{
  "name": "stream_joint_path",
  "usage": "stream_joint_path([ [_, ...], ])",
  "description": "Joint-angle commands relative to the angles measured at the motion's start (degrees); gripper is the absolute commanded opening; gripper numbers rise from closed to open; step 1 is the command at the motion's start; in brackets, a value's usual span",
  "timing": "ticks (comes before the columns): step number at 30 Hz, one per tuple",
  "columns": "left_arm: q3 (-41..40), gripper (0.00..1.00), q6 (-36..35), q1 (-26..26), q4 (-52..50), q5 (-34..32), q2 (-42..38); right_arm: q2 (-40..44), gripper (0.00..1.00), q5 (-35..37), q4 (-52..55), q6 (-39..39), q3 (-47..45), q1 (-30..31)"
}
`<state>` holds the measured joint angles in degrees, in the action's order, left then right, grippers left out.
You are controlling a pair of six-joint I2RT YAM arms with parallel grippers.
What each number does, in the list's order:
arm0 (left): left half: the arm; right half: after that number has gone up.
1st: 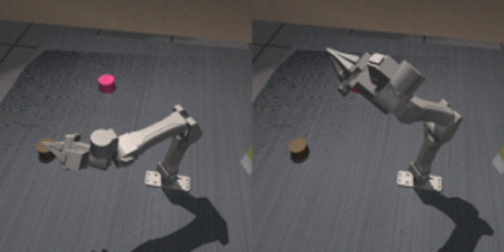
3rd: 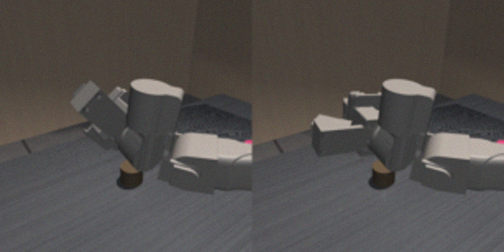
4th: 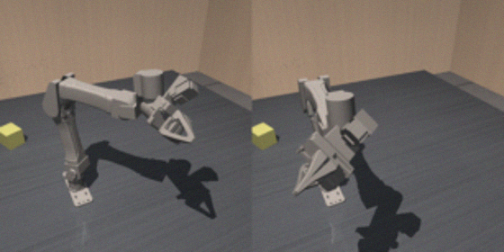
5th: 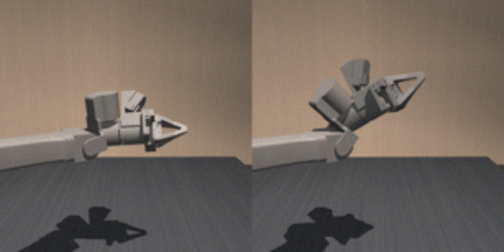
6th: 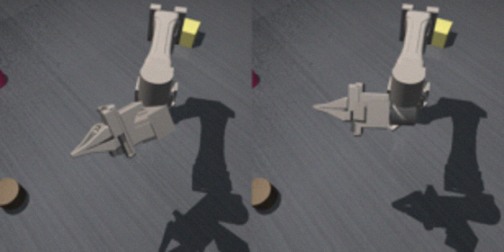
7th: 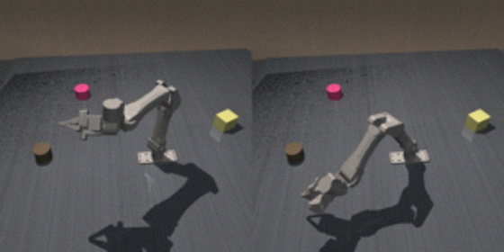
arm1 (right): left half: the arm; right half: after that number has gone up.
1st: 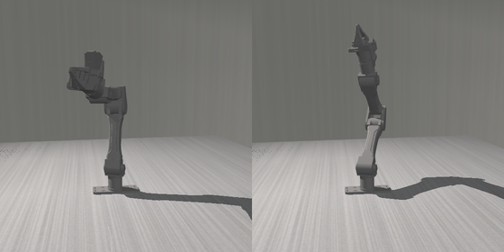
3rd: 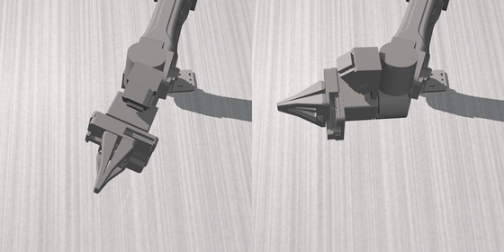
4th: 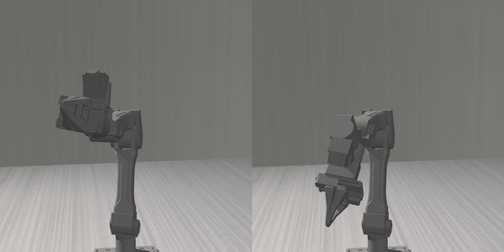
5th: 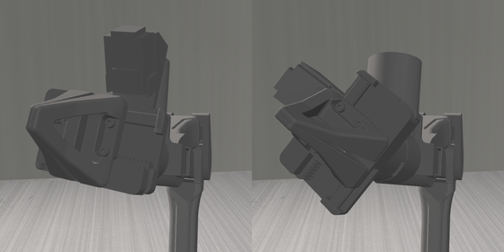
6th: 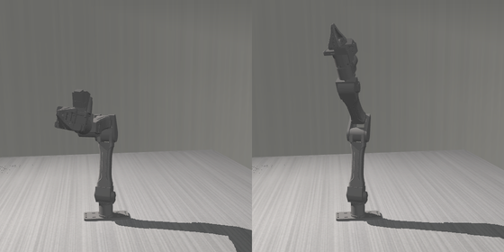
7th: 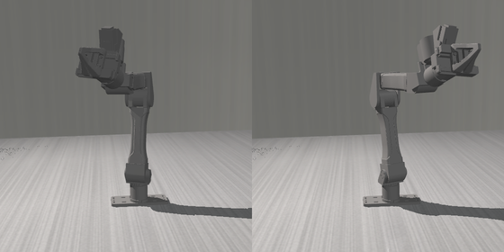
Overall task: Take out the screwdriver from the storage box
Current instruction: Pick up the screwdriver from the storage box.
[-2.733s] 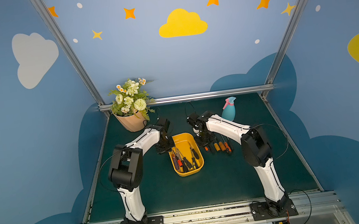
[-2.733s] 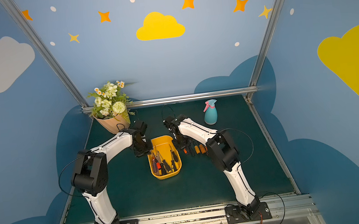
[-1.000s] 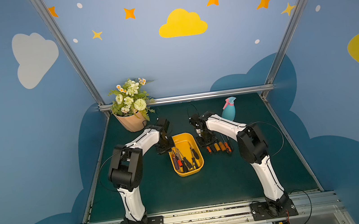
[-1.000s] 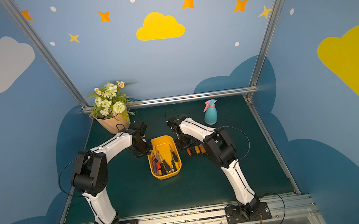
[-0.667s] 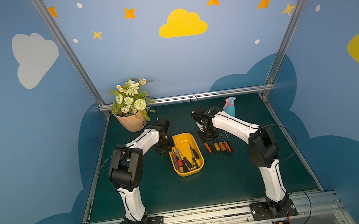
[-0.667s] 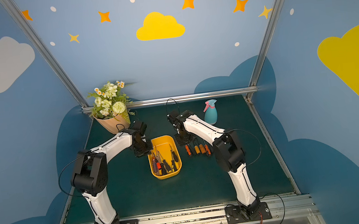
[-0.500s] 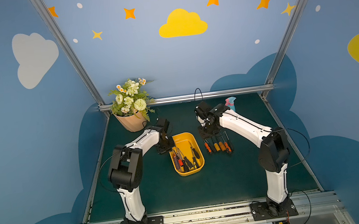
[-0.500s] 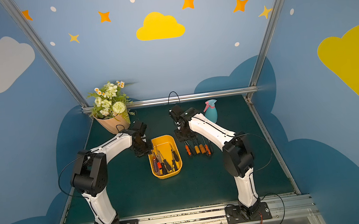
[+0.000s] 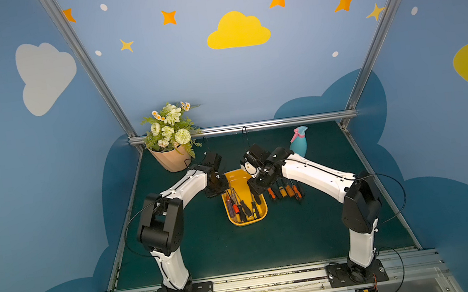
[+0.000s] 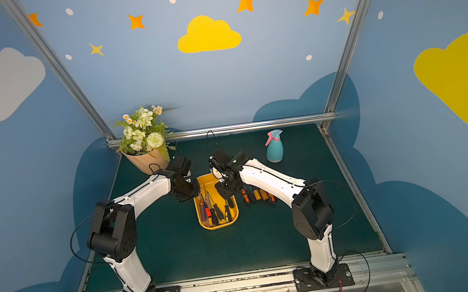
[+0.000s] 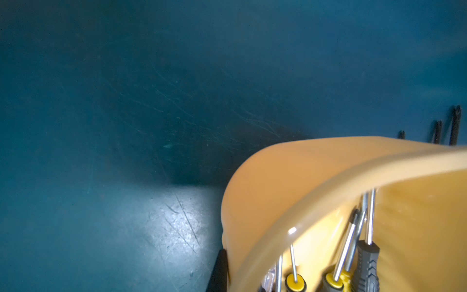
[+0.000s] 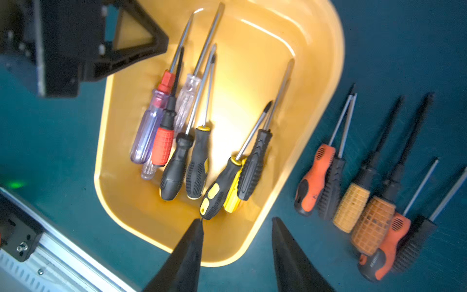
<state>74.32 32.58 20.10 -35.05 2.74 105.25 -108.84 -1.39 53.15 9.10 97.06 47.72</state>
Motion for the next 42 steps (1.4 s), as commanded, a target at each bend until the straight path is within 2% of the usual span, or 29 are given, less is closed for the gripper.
stream_joint_path([
  [1, 0.0, 0.02, 0.3, 0.0, 0.9, 1.6, -2.6, -1.4, 0.46, 0.1, 0.4, 0.7, 0.4, 1.3],
  [13, -0.7, 0.02, 0.5, -0.2, 0.6, 0.2, -3.4, -10.8, 0.42, -2.0, 8.6, 7.8, 4.2, 3.8],
  [23, -2.8, 0.03, 0.0, -1.1, 1.3, 0.4, -4.4, -16.1, 0.42, -5.1, 10.2, 10.3, 4.4, 4.4],
  [32, -2.6, 0.02, 0.2, -1.1, 0.9, 0.5, -5.3, -19.5, 0.40, 1.7, 13.2, 13.4, 4.7, 5.0],
  [42, -1.7, 0.02, 1.1, -1.0, -0.4, 0.5, -5.3, -22.8, 0.34, -0.1, 12.7, 11.6, 5.5, 5.0],
])
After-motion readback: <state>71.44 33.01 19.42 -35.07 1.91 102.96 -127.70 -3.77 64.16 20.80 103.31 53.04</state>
